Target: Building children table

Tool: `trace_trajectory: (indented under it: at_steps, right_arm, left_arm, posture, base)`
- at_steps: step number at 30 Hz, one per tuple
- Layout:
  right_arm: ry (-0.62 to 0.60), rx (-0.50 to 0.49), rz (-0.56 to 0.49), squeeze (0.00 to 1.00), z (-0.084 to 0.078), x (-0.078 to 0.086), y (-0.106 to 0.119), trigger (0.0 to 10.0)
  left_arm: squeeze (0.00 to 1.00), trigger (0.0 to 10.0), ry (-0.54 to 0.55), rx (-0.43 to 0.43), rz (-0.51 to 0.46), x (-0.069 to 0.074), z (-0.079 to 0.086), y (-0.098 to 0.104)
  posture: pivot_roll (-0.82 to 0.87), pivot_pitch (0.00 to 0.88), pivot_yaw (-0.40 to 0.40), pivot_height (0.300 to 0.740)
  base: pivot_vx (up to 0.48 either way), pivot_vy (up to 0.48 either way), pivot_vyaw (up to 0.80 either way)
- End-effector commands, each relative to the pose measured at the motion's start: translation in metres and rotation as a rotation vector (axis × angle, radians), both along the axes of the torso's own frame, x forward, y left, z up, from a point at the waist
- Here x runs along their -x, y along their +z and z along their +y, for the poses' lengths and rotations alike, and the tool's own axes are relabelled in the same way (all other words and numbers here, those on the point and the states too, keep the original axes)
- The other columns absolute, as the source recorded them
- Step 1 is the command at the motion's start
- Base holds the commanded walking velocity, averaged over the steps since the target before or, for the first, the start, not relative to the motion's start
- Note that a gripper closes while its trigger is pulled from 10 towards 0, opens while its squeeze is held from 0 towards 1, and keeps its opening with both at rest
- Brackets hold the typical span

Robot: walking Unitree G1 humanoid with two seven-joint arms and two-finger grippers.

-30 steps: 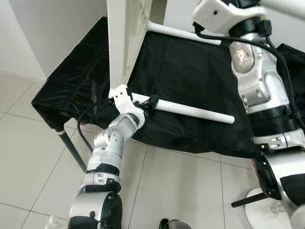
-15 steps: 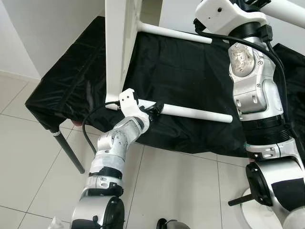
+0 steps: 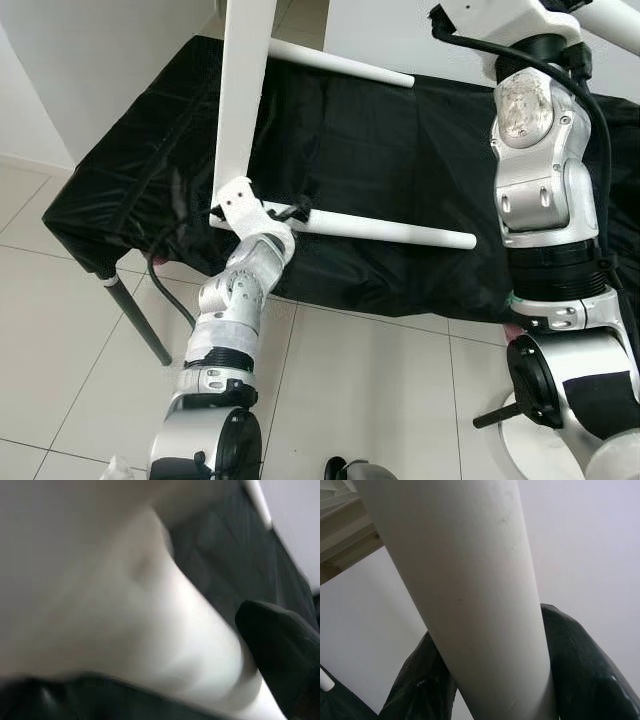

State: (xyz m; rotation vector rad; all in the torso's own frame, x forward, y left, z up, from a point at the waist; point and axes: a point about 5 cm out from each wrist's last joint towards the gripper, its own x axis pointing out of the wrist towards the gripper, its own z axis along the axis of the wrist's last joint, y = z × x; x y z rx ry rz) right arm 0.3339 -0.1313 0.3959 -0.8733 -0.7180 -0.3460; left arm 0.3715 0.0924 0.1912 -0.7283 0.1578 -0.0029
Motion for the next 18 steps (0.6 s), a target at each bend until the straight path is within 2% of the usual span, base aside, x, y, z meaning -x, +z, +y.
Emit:
trace_trajectory:
  at_steps: [1, 2, 3, 4, 5, 6, 7, 8, 9, 10, 11, 12, 14, 15, 16, 18]
  right_arm:
    - [0.074, -0.209, -0.058, 0.0, -0.014, 0.008, 0.018, 0.0]
    - [0.074, -0.214, -0.054, 0.0, -0.014, 0.008, 0.019, 0.0]
    - [0.074, -0.222, -0.05, 0.0, -0.015, 0.008, 0.02, 0.0]
    - [0.074, -0.222, -0.05, 0.0, -0.015, 0.008, 0.02, 0.0]
    - [0.083, -0.236, -0.042, 0.0, -0.015, 0.006, 0.022, 0.0]
    - [0.083, -0.236, -0.042, 0.0, -0.015, 0.006, 0.022, 0.0]
    - [0.09, -0.246, -0.036, 0.0, -0.016, 0.005, 0.023, 0.0]
    - [0.09, -0.246, -0.036, 0.0, -0.016, 0.005, 0.023, 0.0]
    - [0.101, -0.262, -0.026, 0.0, -0.016, 0.003, 0.024, 0.0]
    - [0.101, -0.262, -0.026, 0.0, -0.016, 0.003, 0.024, 0.0]
    - [0.15, -0.332, 0.005, 0.0, -0.017, -0.002, 0.024, 0.0]
    - [0.171, -0.358, 0.012, 0.0, -0.018, -0.003, 0.027, 0.0]
    - [0.187, -0.376, 0.014, 0.0, -0.02, -0.004, 0.03, 0.0]
    - [0.183, -0.38, 0.003, 0.0, -0.024, -0.003, 0.031, 0.0]
    - [0.183, -0.38, 0.003, 0.0, -0.024, -0.003, 0.031, 0.0]
    - [0.182, -0.401, -0.006, 0.0, -0.031, -0.001, 0.029, 0.0]
  left_arm:
    - [0.0, 10.0, -0.019, 0.133, -0.021, 0.003, -0.045, 0.022]
    - [0.0, 10.0, 0.004, 0.145, -0.036, 0.002, -0.043, 0.028]
    - [0.0, 0.0, 0.0, 0.164, -0.076, 0.0, -0.045, 0.041]
    - [0.0, 0.0, 0.0, 0.164, -0.076, 0.0, -0.045, 0.041]
    - [0.0, 0.0, 0.0, 0.175, -0.133, 0.0, -0.047, 0.054]
    - [0.0, 0.0, 0.0, 0.175, -0.133, 0.0, -0.047, 0.054]
    - [0.0, 0.0, -0.003, 0.183, -0.172, 0.0, -0.049, 0.063]
    - [0.0, 0.0, -0.003, 0.183, -0.172, 0.0, -0.049, 0.063]
    - [0.0, 0.0, -0.014, 0.188, -0.227, 0.0, -0.052, 0.076]
    - [0.0, 0.0, -0.014, 0.188, -0.227, 0.0, -0.052, 0.076]
    - [0.0, 0.0, -0.047, 0.201, -0.329, 0.0, -0.057, 0.099]
    - [0.0, 0.0, -0.069, 0.202, -0.397, -0.001, -0.057, 0.117]
    - [0.0, 0.0, -0.087, 0.2, -0.462, -0.001, -0.056, 0.134]
    - [0.0, 0.0, -0.094, 0.176, -0.532, -0.001, -0.052, 0.151]
    - [0.0, 0.0, -0.094, 0.176, -0.532, -0.001, -0.052, 0.151]
    - [0.0, 0.0, -0.097, 0.131, -0.631, 0.0, -0.044, 0.177]
  posture:
    - [0.02, 0.134, -0.061, 0.74]
    - [0.02, 0.136, -0.063, 0.74]
    - [0.02, 0.137, -0.064, 0.74]
    - [0.02, 0.137, -0.064, 0.74]
    - [0.02, 0.14, -0.066, 0.74]
    - [0.02, 0.14, -0.066, 0.74]
    - [0.02, 0.14, -0.068, 0.74]
    - [0.02, 0.14, -0.068, 0.74]
    - [0.02, 0.144, -0.073, 0.74]
    - [0.02, 0.144, -0.073, 0.74]
    - [0.02, 0.146, -0.076, 0.74]
    - [0.02, 0.148, -0.079, 0.74]
    - [0.02, 0.148, -0.079, 0.74]
    - [0.01, 0.15, -0.079, 0.74]
    - [0.01, 0.15, -0.079, 0.74]
    - [0.01, 0.151, -0.078, 0.74]
  base:
    - [0.0, 0.0, 0.0]
    - [0.0, 0.0, 0.0]
    - [0.0, 0.0, 0.0]
    - [0.0, 0.0, 0.0]
    - [0.0, 0.0, 0.0]
    - [0.0, 0.0, 0.0]
    - [0.0, 0.0, 0.0]
    - [0.0, 0.0, 0.0]
    - [0.0, 0.0, 0.0]
    - [0.0, 0.0, 0.0]
    - [0.0, 0.0, 0.0]
    - [0.0, 0.0, 0.0]
    - [0.0, 0.0, 0.0]
    - [0.0, 0.0, 0.0]
    - [0.0, 0.0, 0.0]
    - [0.0, 0.0, 0.0]
